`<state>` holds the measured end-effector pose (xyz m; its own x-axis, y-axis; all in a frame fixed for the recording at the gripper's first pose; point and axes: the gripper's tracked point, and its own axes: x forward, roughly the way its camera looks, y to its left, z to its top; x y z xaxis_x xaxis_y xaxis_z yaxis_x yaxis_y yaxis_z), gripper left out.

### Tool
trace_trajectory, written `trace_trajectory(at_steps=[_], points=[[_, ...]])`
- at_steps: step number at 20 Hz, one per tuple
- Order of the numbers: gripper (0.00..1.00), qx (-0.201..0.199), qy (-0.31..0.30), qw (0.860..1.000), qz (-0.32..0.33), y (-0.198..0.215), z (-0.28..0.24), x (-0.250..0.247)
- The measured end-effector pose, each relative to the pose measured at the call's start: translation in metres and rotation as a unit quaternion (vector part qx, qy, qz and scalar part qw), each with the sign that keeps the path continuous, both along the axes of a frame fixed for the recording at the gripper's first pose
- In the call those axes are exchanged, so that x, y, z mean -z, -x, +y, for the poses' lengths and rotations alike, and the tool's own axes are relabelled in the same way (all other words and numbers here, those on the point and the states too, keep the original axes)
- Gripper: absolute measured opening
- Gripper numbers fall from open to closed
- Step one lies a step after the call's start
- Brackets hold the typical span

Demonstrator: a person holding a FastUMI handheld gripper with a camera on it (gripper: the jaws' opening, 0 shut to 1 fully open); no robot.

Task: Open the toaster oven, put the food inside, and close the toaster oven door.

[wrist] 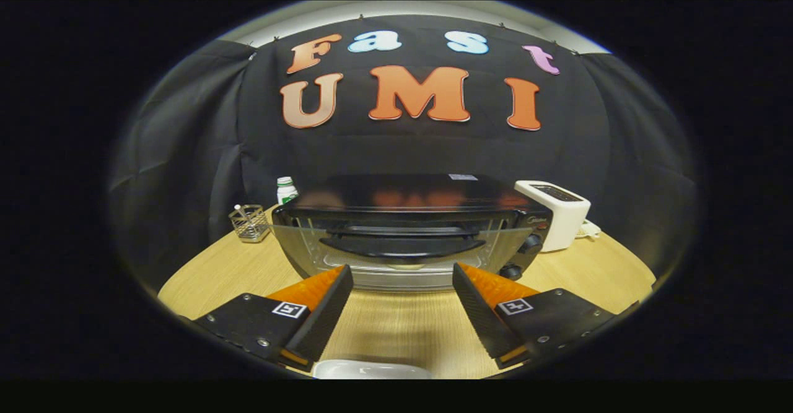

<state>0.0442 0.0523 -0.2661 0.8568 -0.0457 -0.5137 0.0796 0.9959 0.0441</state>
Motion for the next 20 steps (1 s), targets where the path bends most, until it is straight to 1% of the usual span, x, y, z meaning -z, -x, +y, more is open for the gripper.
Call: trace_trajectory(at_steps=[1, 4, 7, 9, 15, 17, 20], points=[[0.96, 0.0, -0.001, 1.0, -0.006, -0.005, 0.001, -0.002], [0.96, 0.008, 0.02, 0.999, -0.029, -0.017, -0.007, -0.011], [0.96, 0.001, 0.02, 0.999, -0.046, -0.011, -0.003, -0.023], [0.96, 0.0, 0.029, 0.997, -0.069, -0.002, -0.007, -0.039], [0.96, -0.018, 0.048, 0.99, -0.133, 0.046, -0.019, -0.099], [0.96, -0.02, 0.057, 0.987, -0.147, 0.071, -0.028, -0.118], [0.96, -0.025, 0.053, 0.983, -0.172, 0.103, -0.036, -0.139]])
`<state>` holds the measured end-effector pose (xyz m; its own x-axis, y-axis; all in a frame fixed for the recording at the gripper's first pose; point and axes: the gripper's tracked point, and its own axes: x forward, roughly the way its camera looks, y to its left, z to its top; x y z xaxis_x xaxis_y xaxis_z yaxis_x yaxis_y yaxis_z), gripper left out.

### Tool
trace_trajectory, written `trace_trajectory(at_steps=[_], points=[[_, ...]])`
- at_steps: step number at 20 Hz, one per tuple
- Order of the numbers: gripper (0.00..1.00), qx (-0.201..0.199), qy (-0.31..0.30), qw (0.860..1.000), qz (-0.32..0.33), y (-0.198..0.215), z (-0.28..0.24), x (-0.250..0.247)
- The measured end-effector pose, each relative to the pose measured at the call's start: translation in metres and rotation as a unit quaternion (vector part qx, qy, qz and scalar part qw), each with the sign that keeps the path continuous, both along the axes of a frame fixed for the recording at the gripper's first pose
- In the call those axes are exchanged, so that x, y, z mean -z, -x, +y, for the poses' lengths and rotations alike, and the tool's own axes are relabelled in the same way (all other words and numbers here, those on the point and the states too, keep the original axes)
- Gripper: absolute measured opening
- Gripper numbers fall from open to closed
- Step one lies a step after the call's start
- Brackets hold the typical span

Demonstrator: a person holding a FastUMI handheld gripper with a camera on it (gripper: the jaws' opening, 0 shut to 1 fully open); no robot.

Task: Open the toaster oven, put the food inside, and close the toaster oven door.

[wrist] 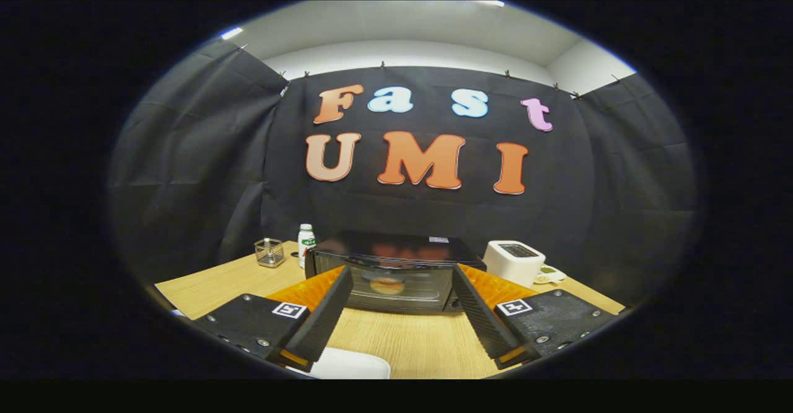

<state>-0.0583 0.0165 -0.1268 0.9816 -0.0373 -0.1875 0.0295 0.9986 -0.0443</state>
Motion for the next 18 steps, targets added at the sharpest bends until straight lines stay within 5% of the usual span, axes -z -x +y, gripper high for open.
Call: trace_trajectory(at_steps=[9, 18], points=[[0.97, -0.005, -0.038, 0.999, -0.037, 0.051, -0.041, -0.056], [0.97, 0.038, -0.027, 0.997, -0.065, 0.074, -0.096, -0.057]])
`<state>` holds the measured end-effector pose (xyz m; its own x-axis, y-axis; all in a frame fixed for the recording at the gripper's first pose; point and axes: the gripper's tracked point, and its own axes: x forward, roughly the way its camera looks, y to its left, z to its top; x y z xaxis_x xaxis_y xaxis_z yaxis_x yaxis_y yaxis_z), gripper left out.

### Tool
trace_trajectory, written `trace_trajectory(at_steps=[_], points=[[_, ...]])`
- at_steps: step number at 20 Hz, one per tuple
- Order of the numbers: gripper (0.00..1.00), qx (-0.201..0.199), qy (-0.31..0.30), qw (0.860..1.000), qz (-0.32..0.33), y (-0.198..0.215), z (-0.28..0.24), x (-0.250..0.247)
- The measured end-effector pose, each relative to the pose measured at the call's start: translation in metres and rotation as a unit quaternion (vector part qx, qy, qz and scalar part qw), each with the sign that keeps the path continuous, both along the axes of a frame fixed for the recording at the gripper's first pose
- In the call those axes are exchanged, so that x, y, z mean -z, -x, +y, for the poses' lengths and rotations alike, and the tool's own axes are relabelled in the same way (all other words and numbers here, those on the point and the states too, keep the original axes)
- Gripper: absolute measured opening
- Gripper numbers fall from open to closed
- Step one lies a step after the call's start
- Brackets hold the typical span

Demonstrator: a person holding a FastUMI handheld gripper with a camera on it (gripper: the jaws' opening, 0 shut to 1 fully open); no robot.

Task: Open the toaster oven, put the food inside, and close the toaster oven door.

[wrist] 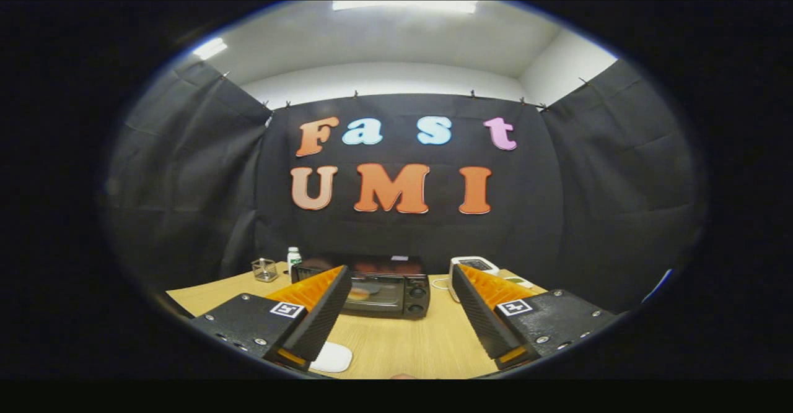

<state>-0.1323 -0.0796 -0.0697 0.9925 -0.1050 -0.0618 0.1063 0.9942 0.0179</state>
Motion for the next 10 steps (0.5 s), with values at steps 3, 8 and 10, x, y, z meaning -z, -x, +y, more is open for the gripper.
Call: trace_trajectory(at_steps=[3, 8, 10], points=[[0.97, 0.001, -0.014, 1.0, -0.002, 0.003, -0.008, 0.004], [0.97, 0.018, -0.024, 1.0, -0.002, 0.002, -0.022, 0.012], [0.97, 0.018, -0.021, 1.0, 0.007, 0.003, -0.022, 0.016]])
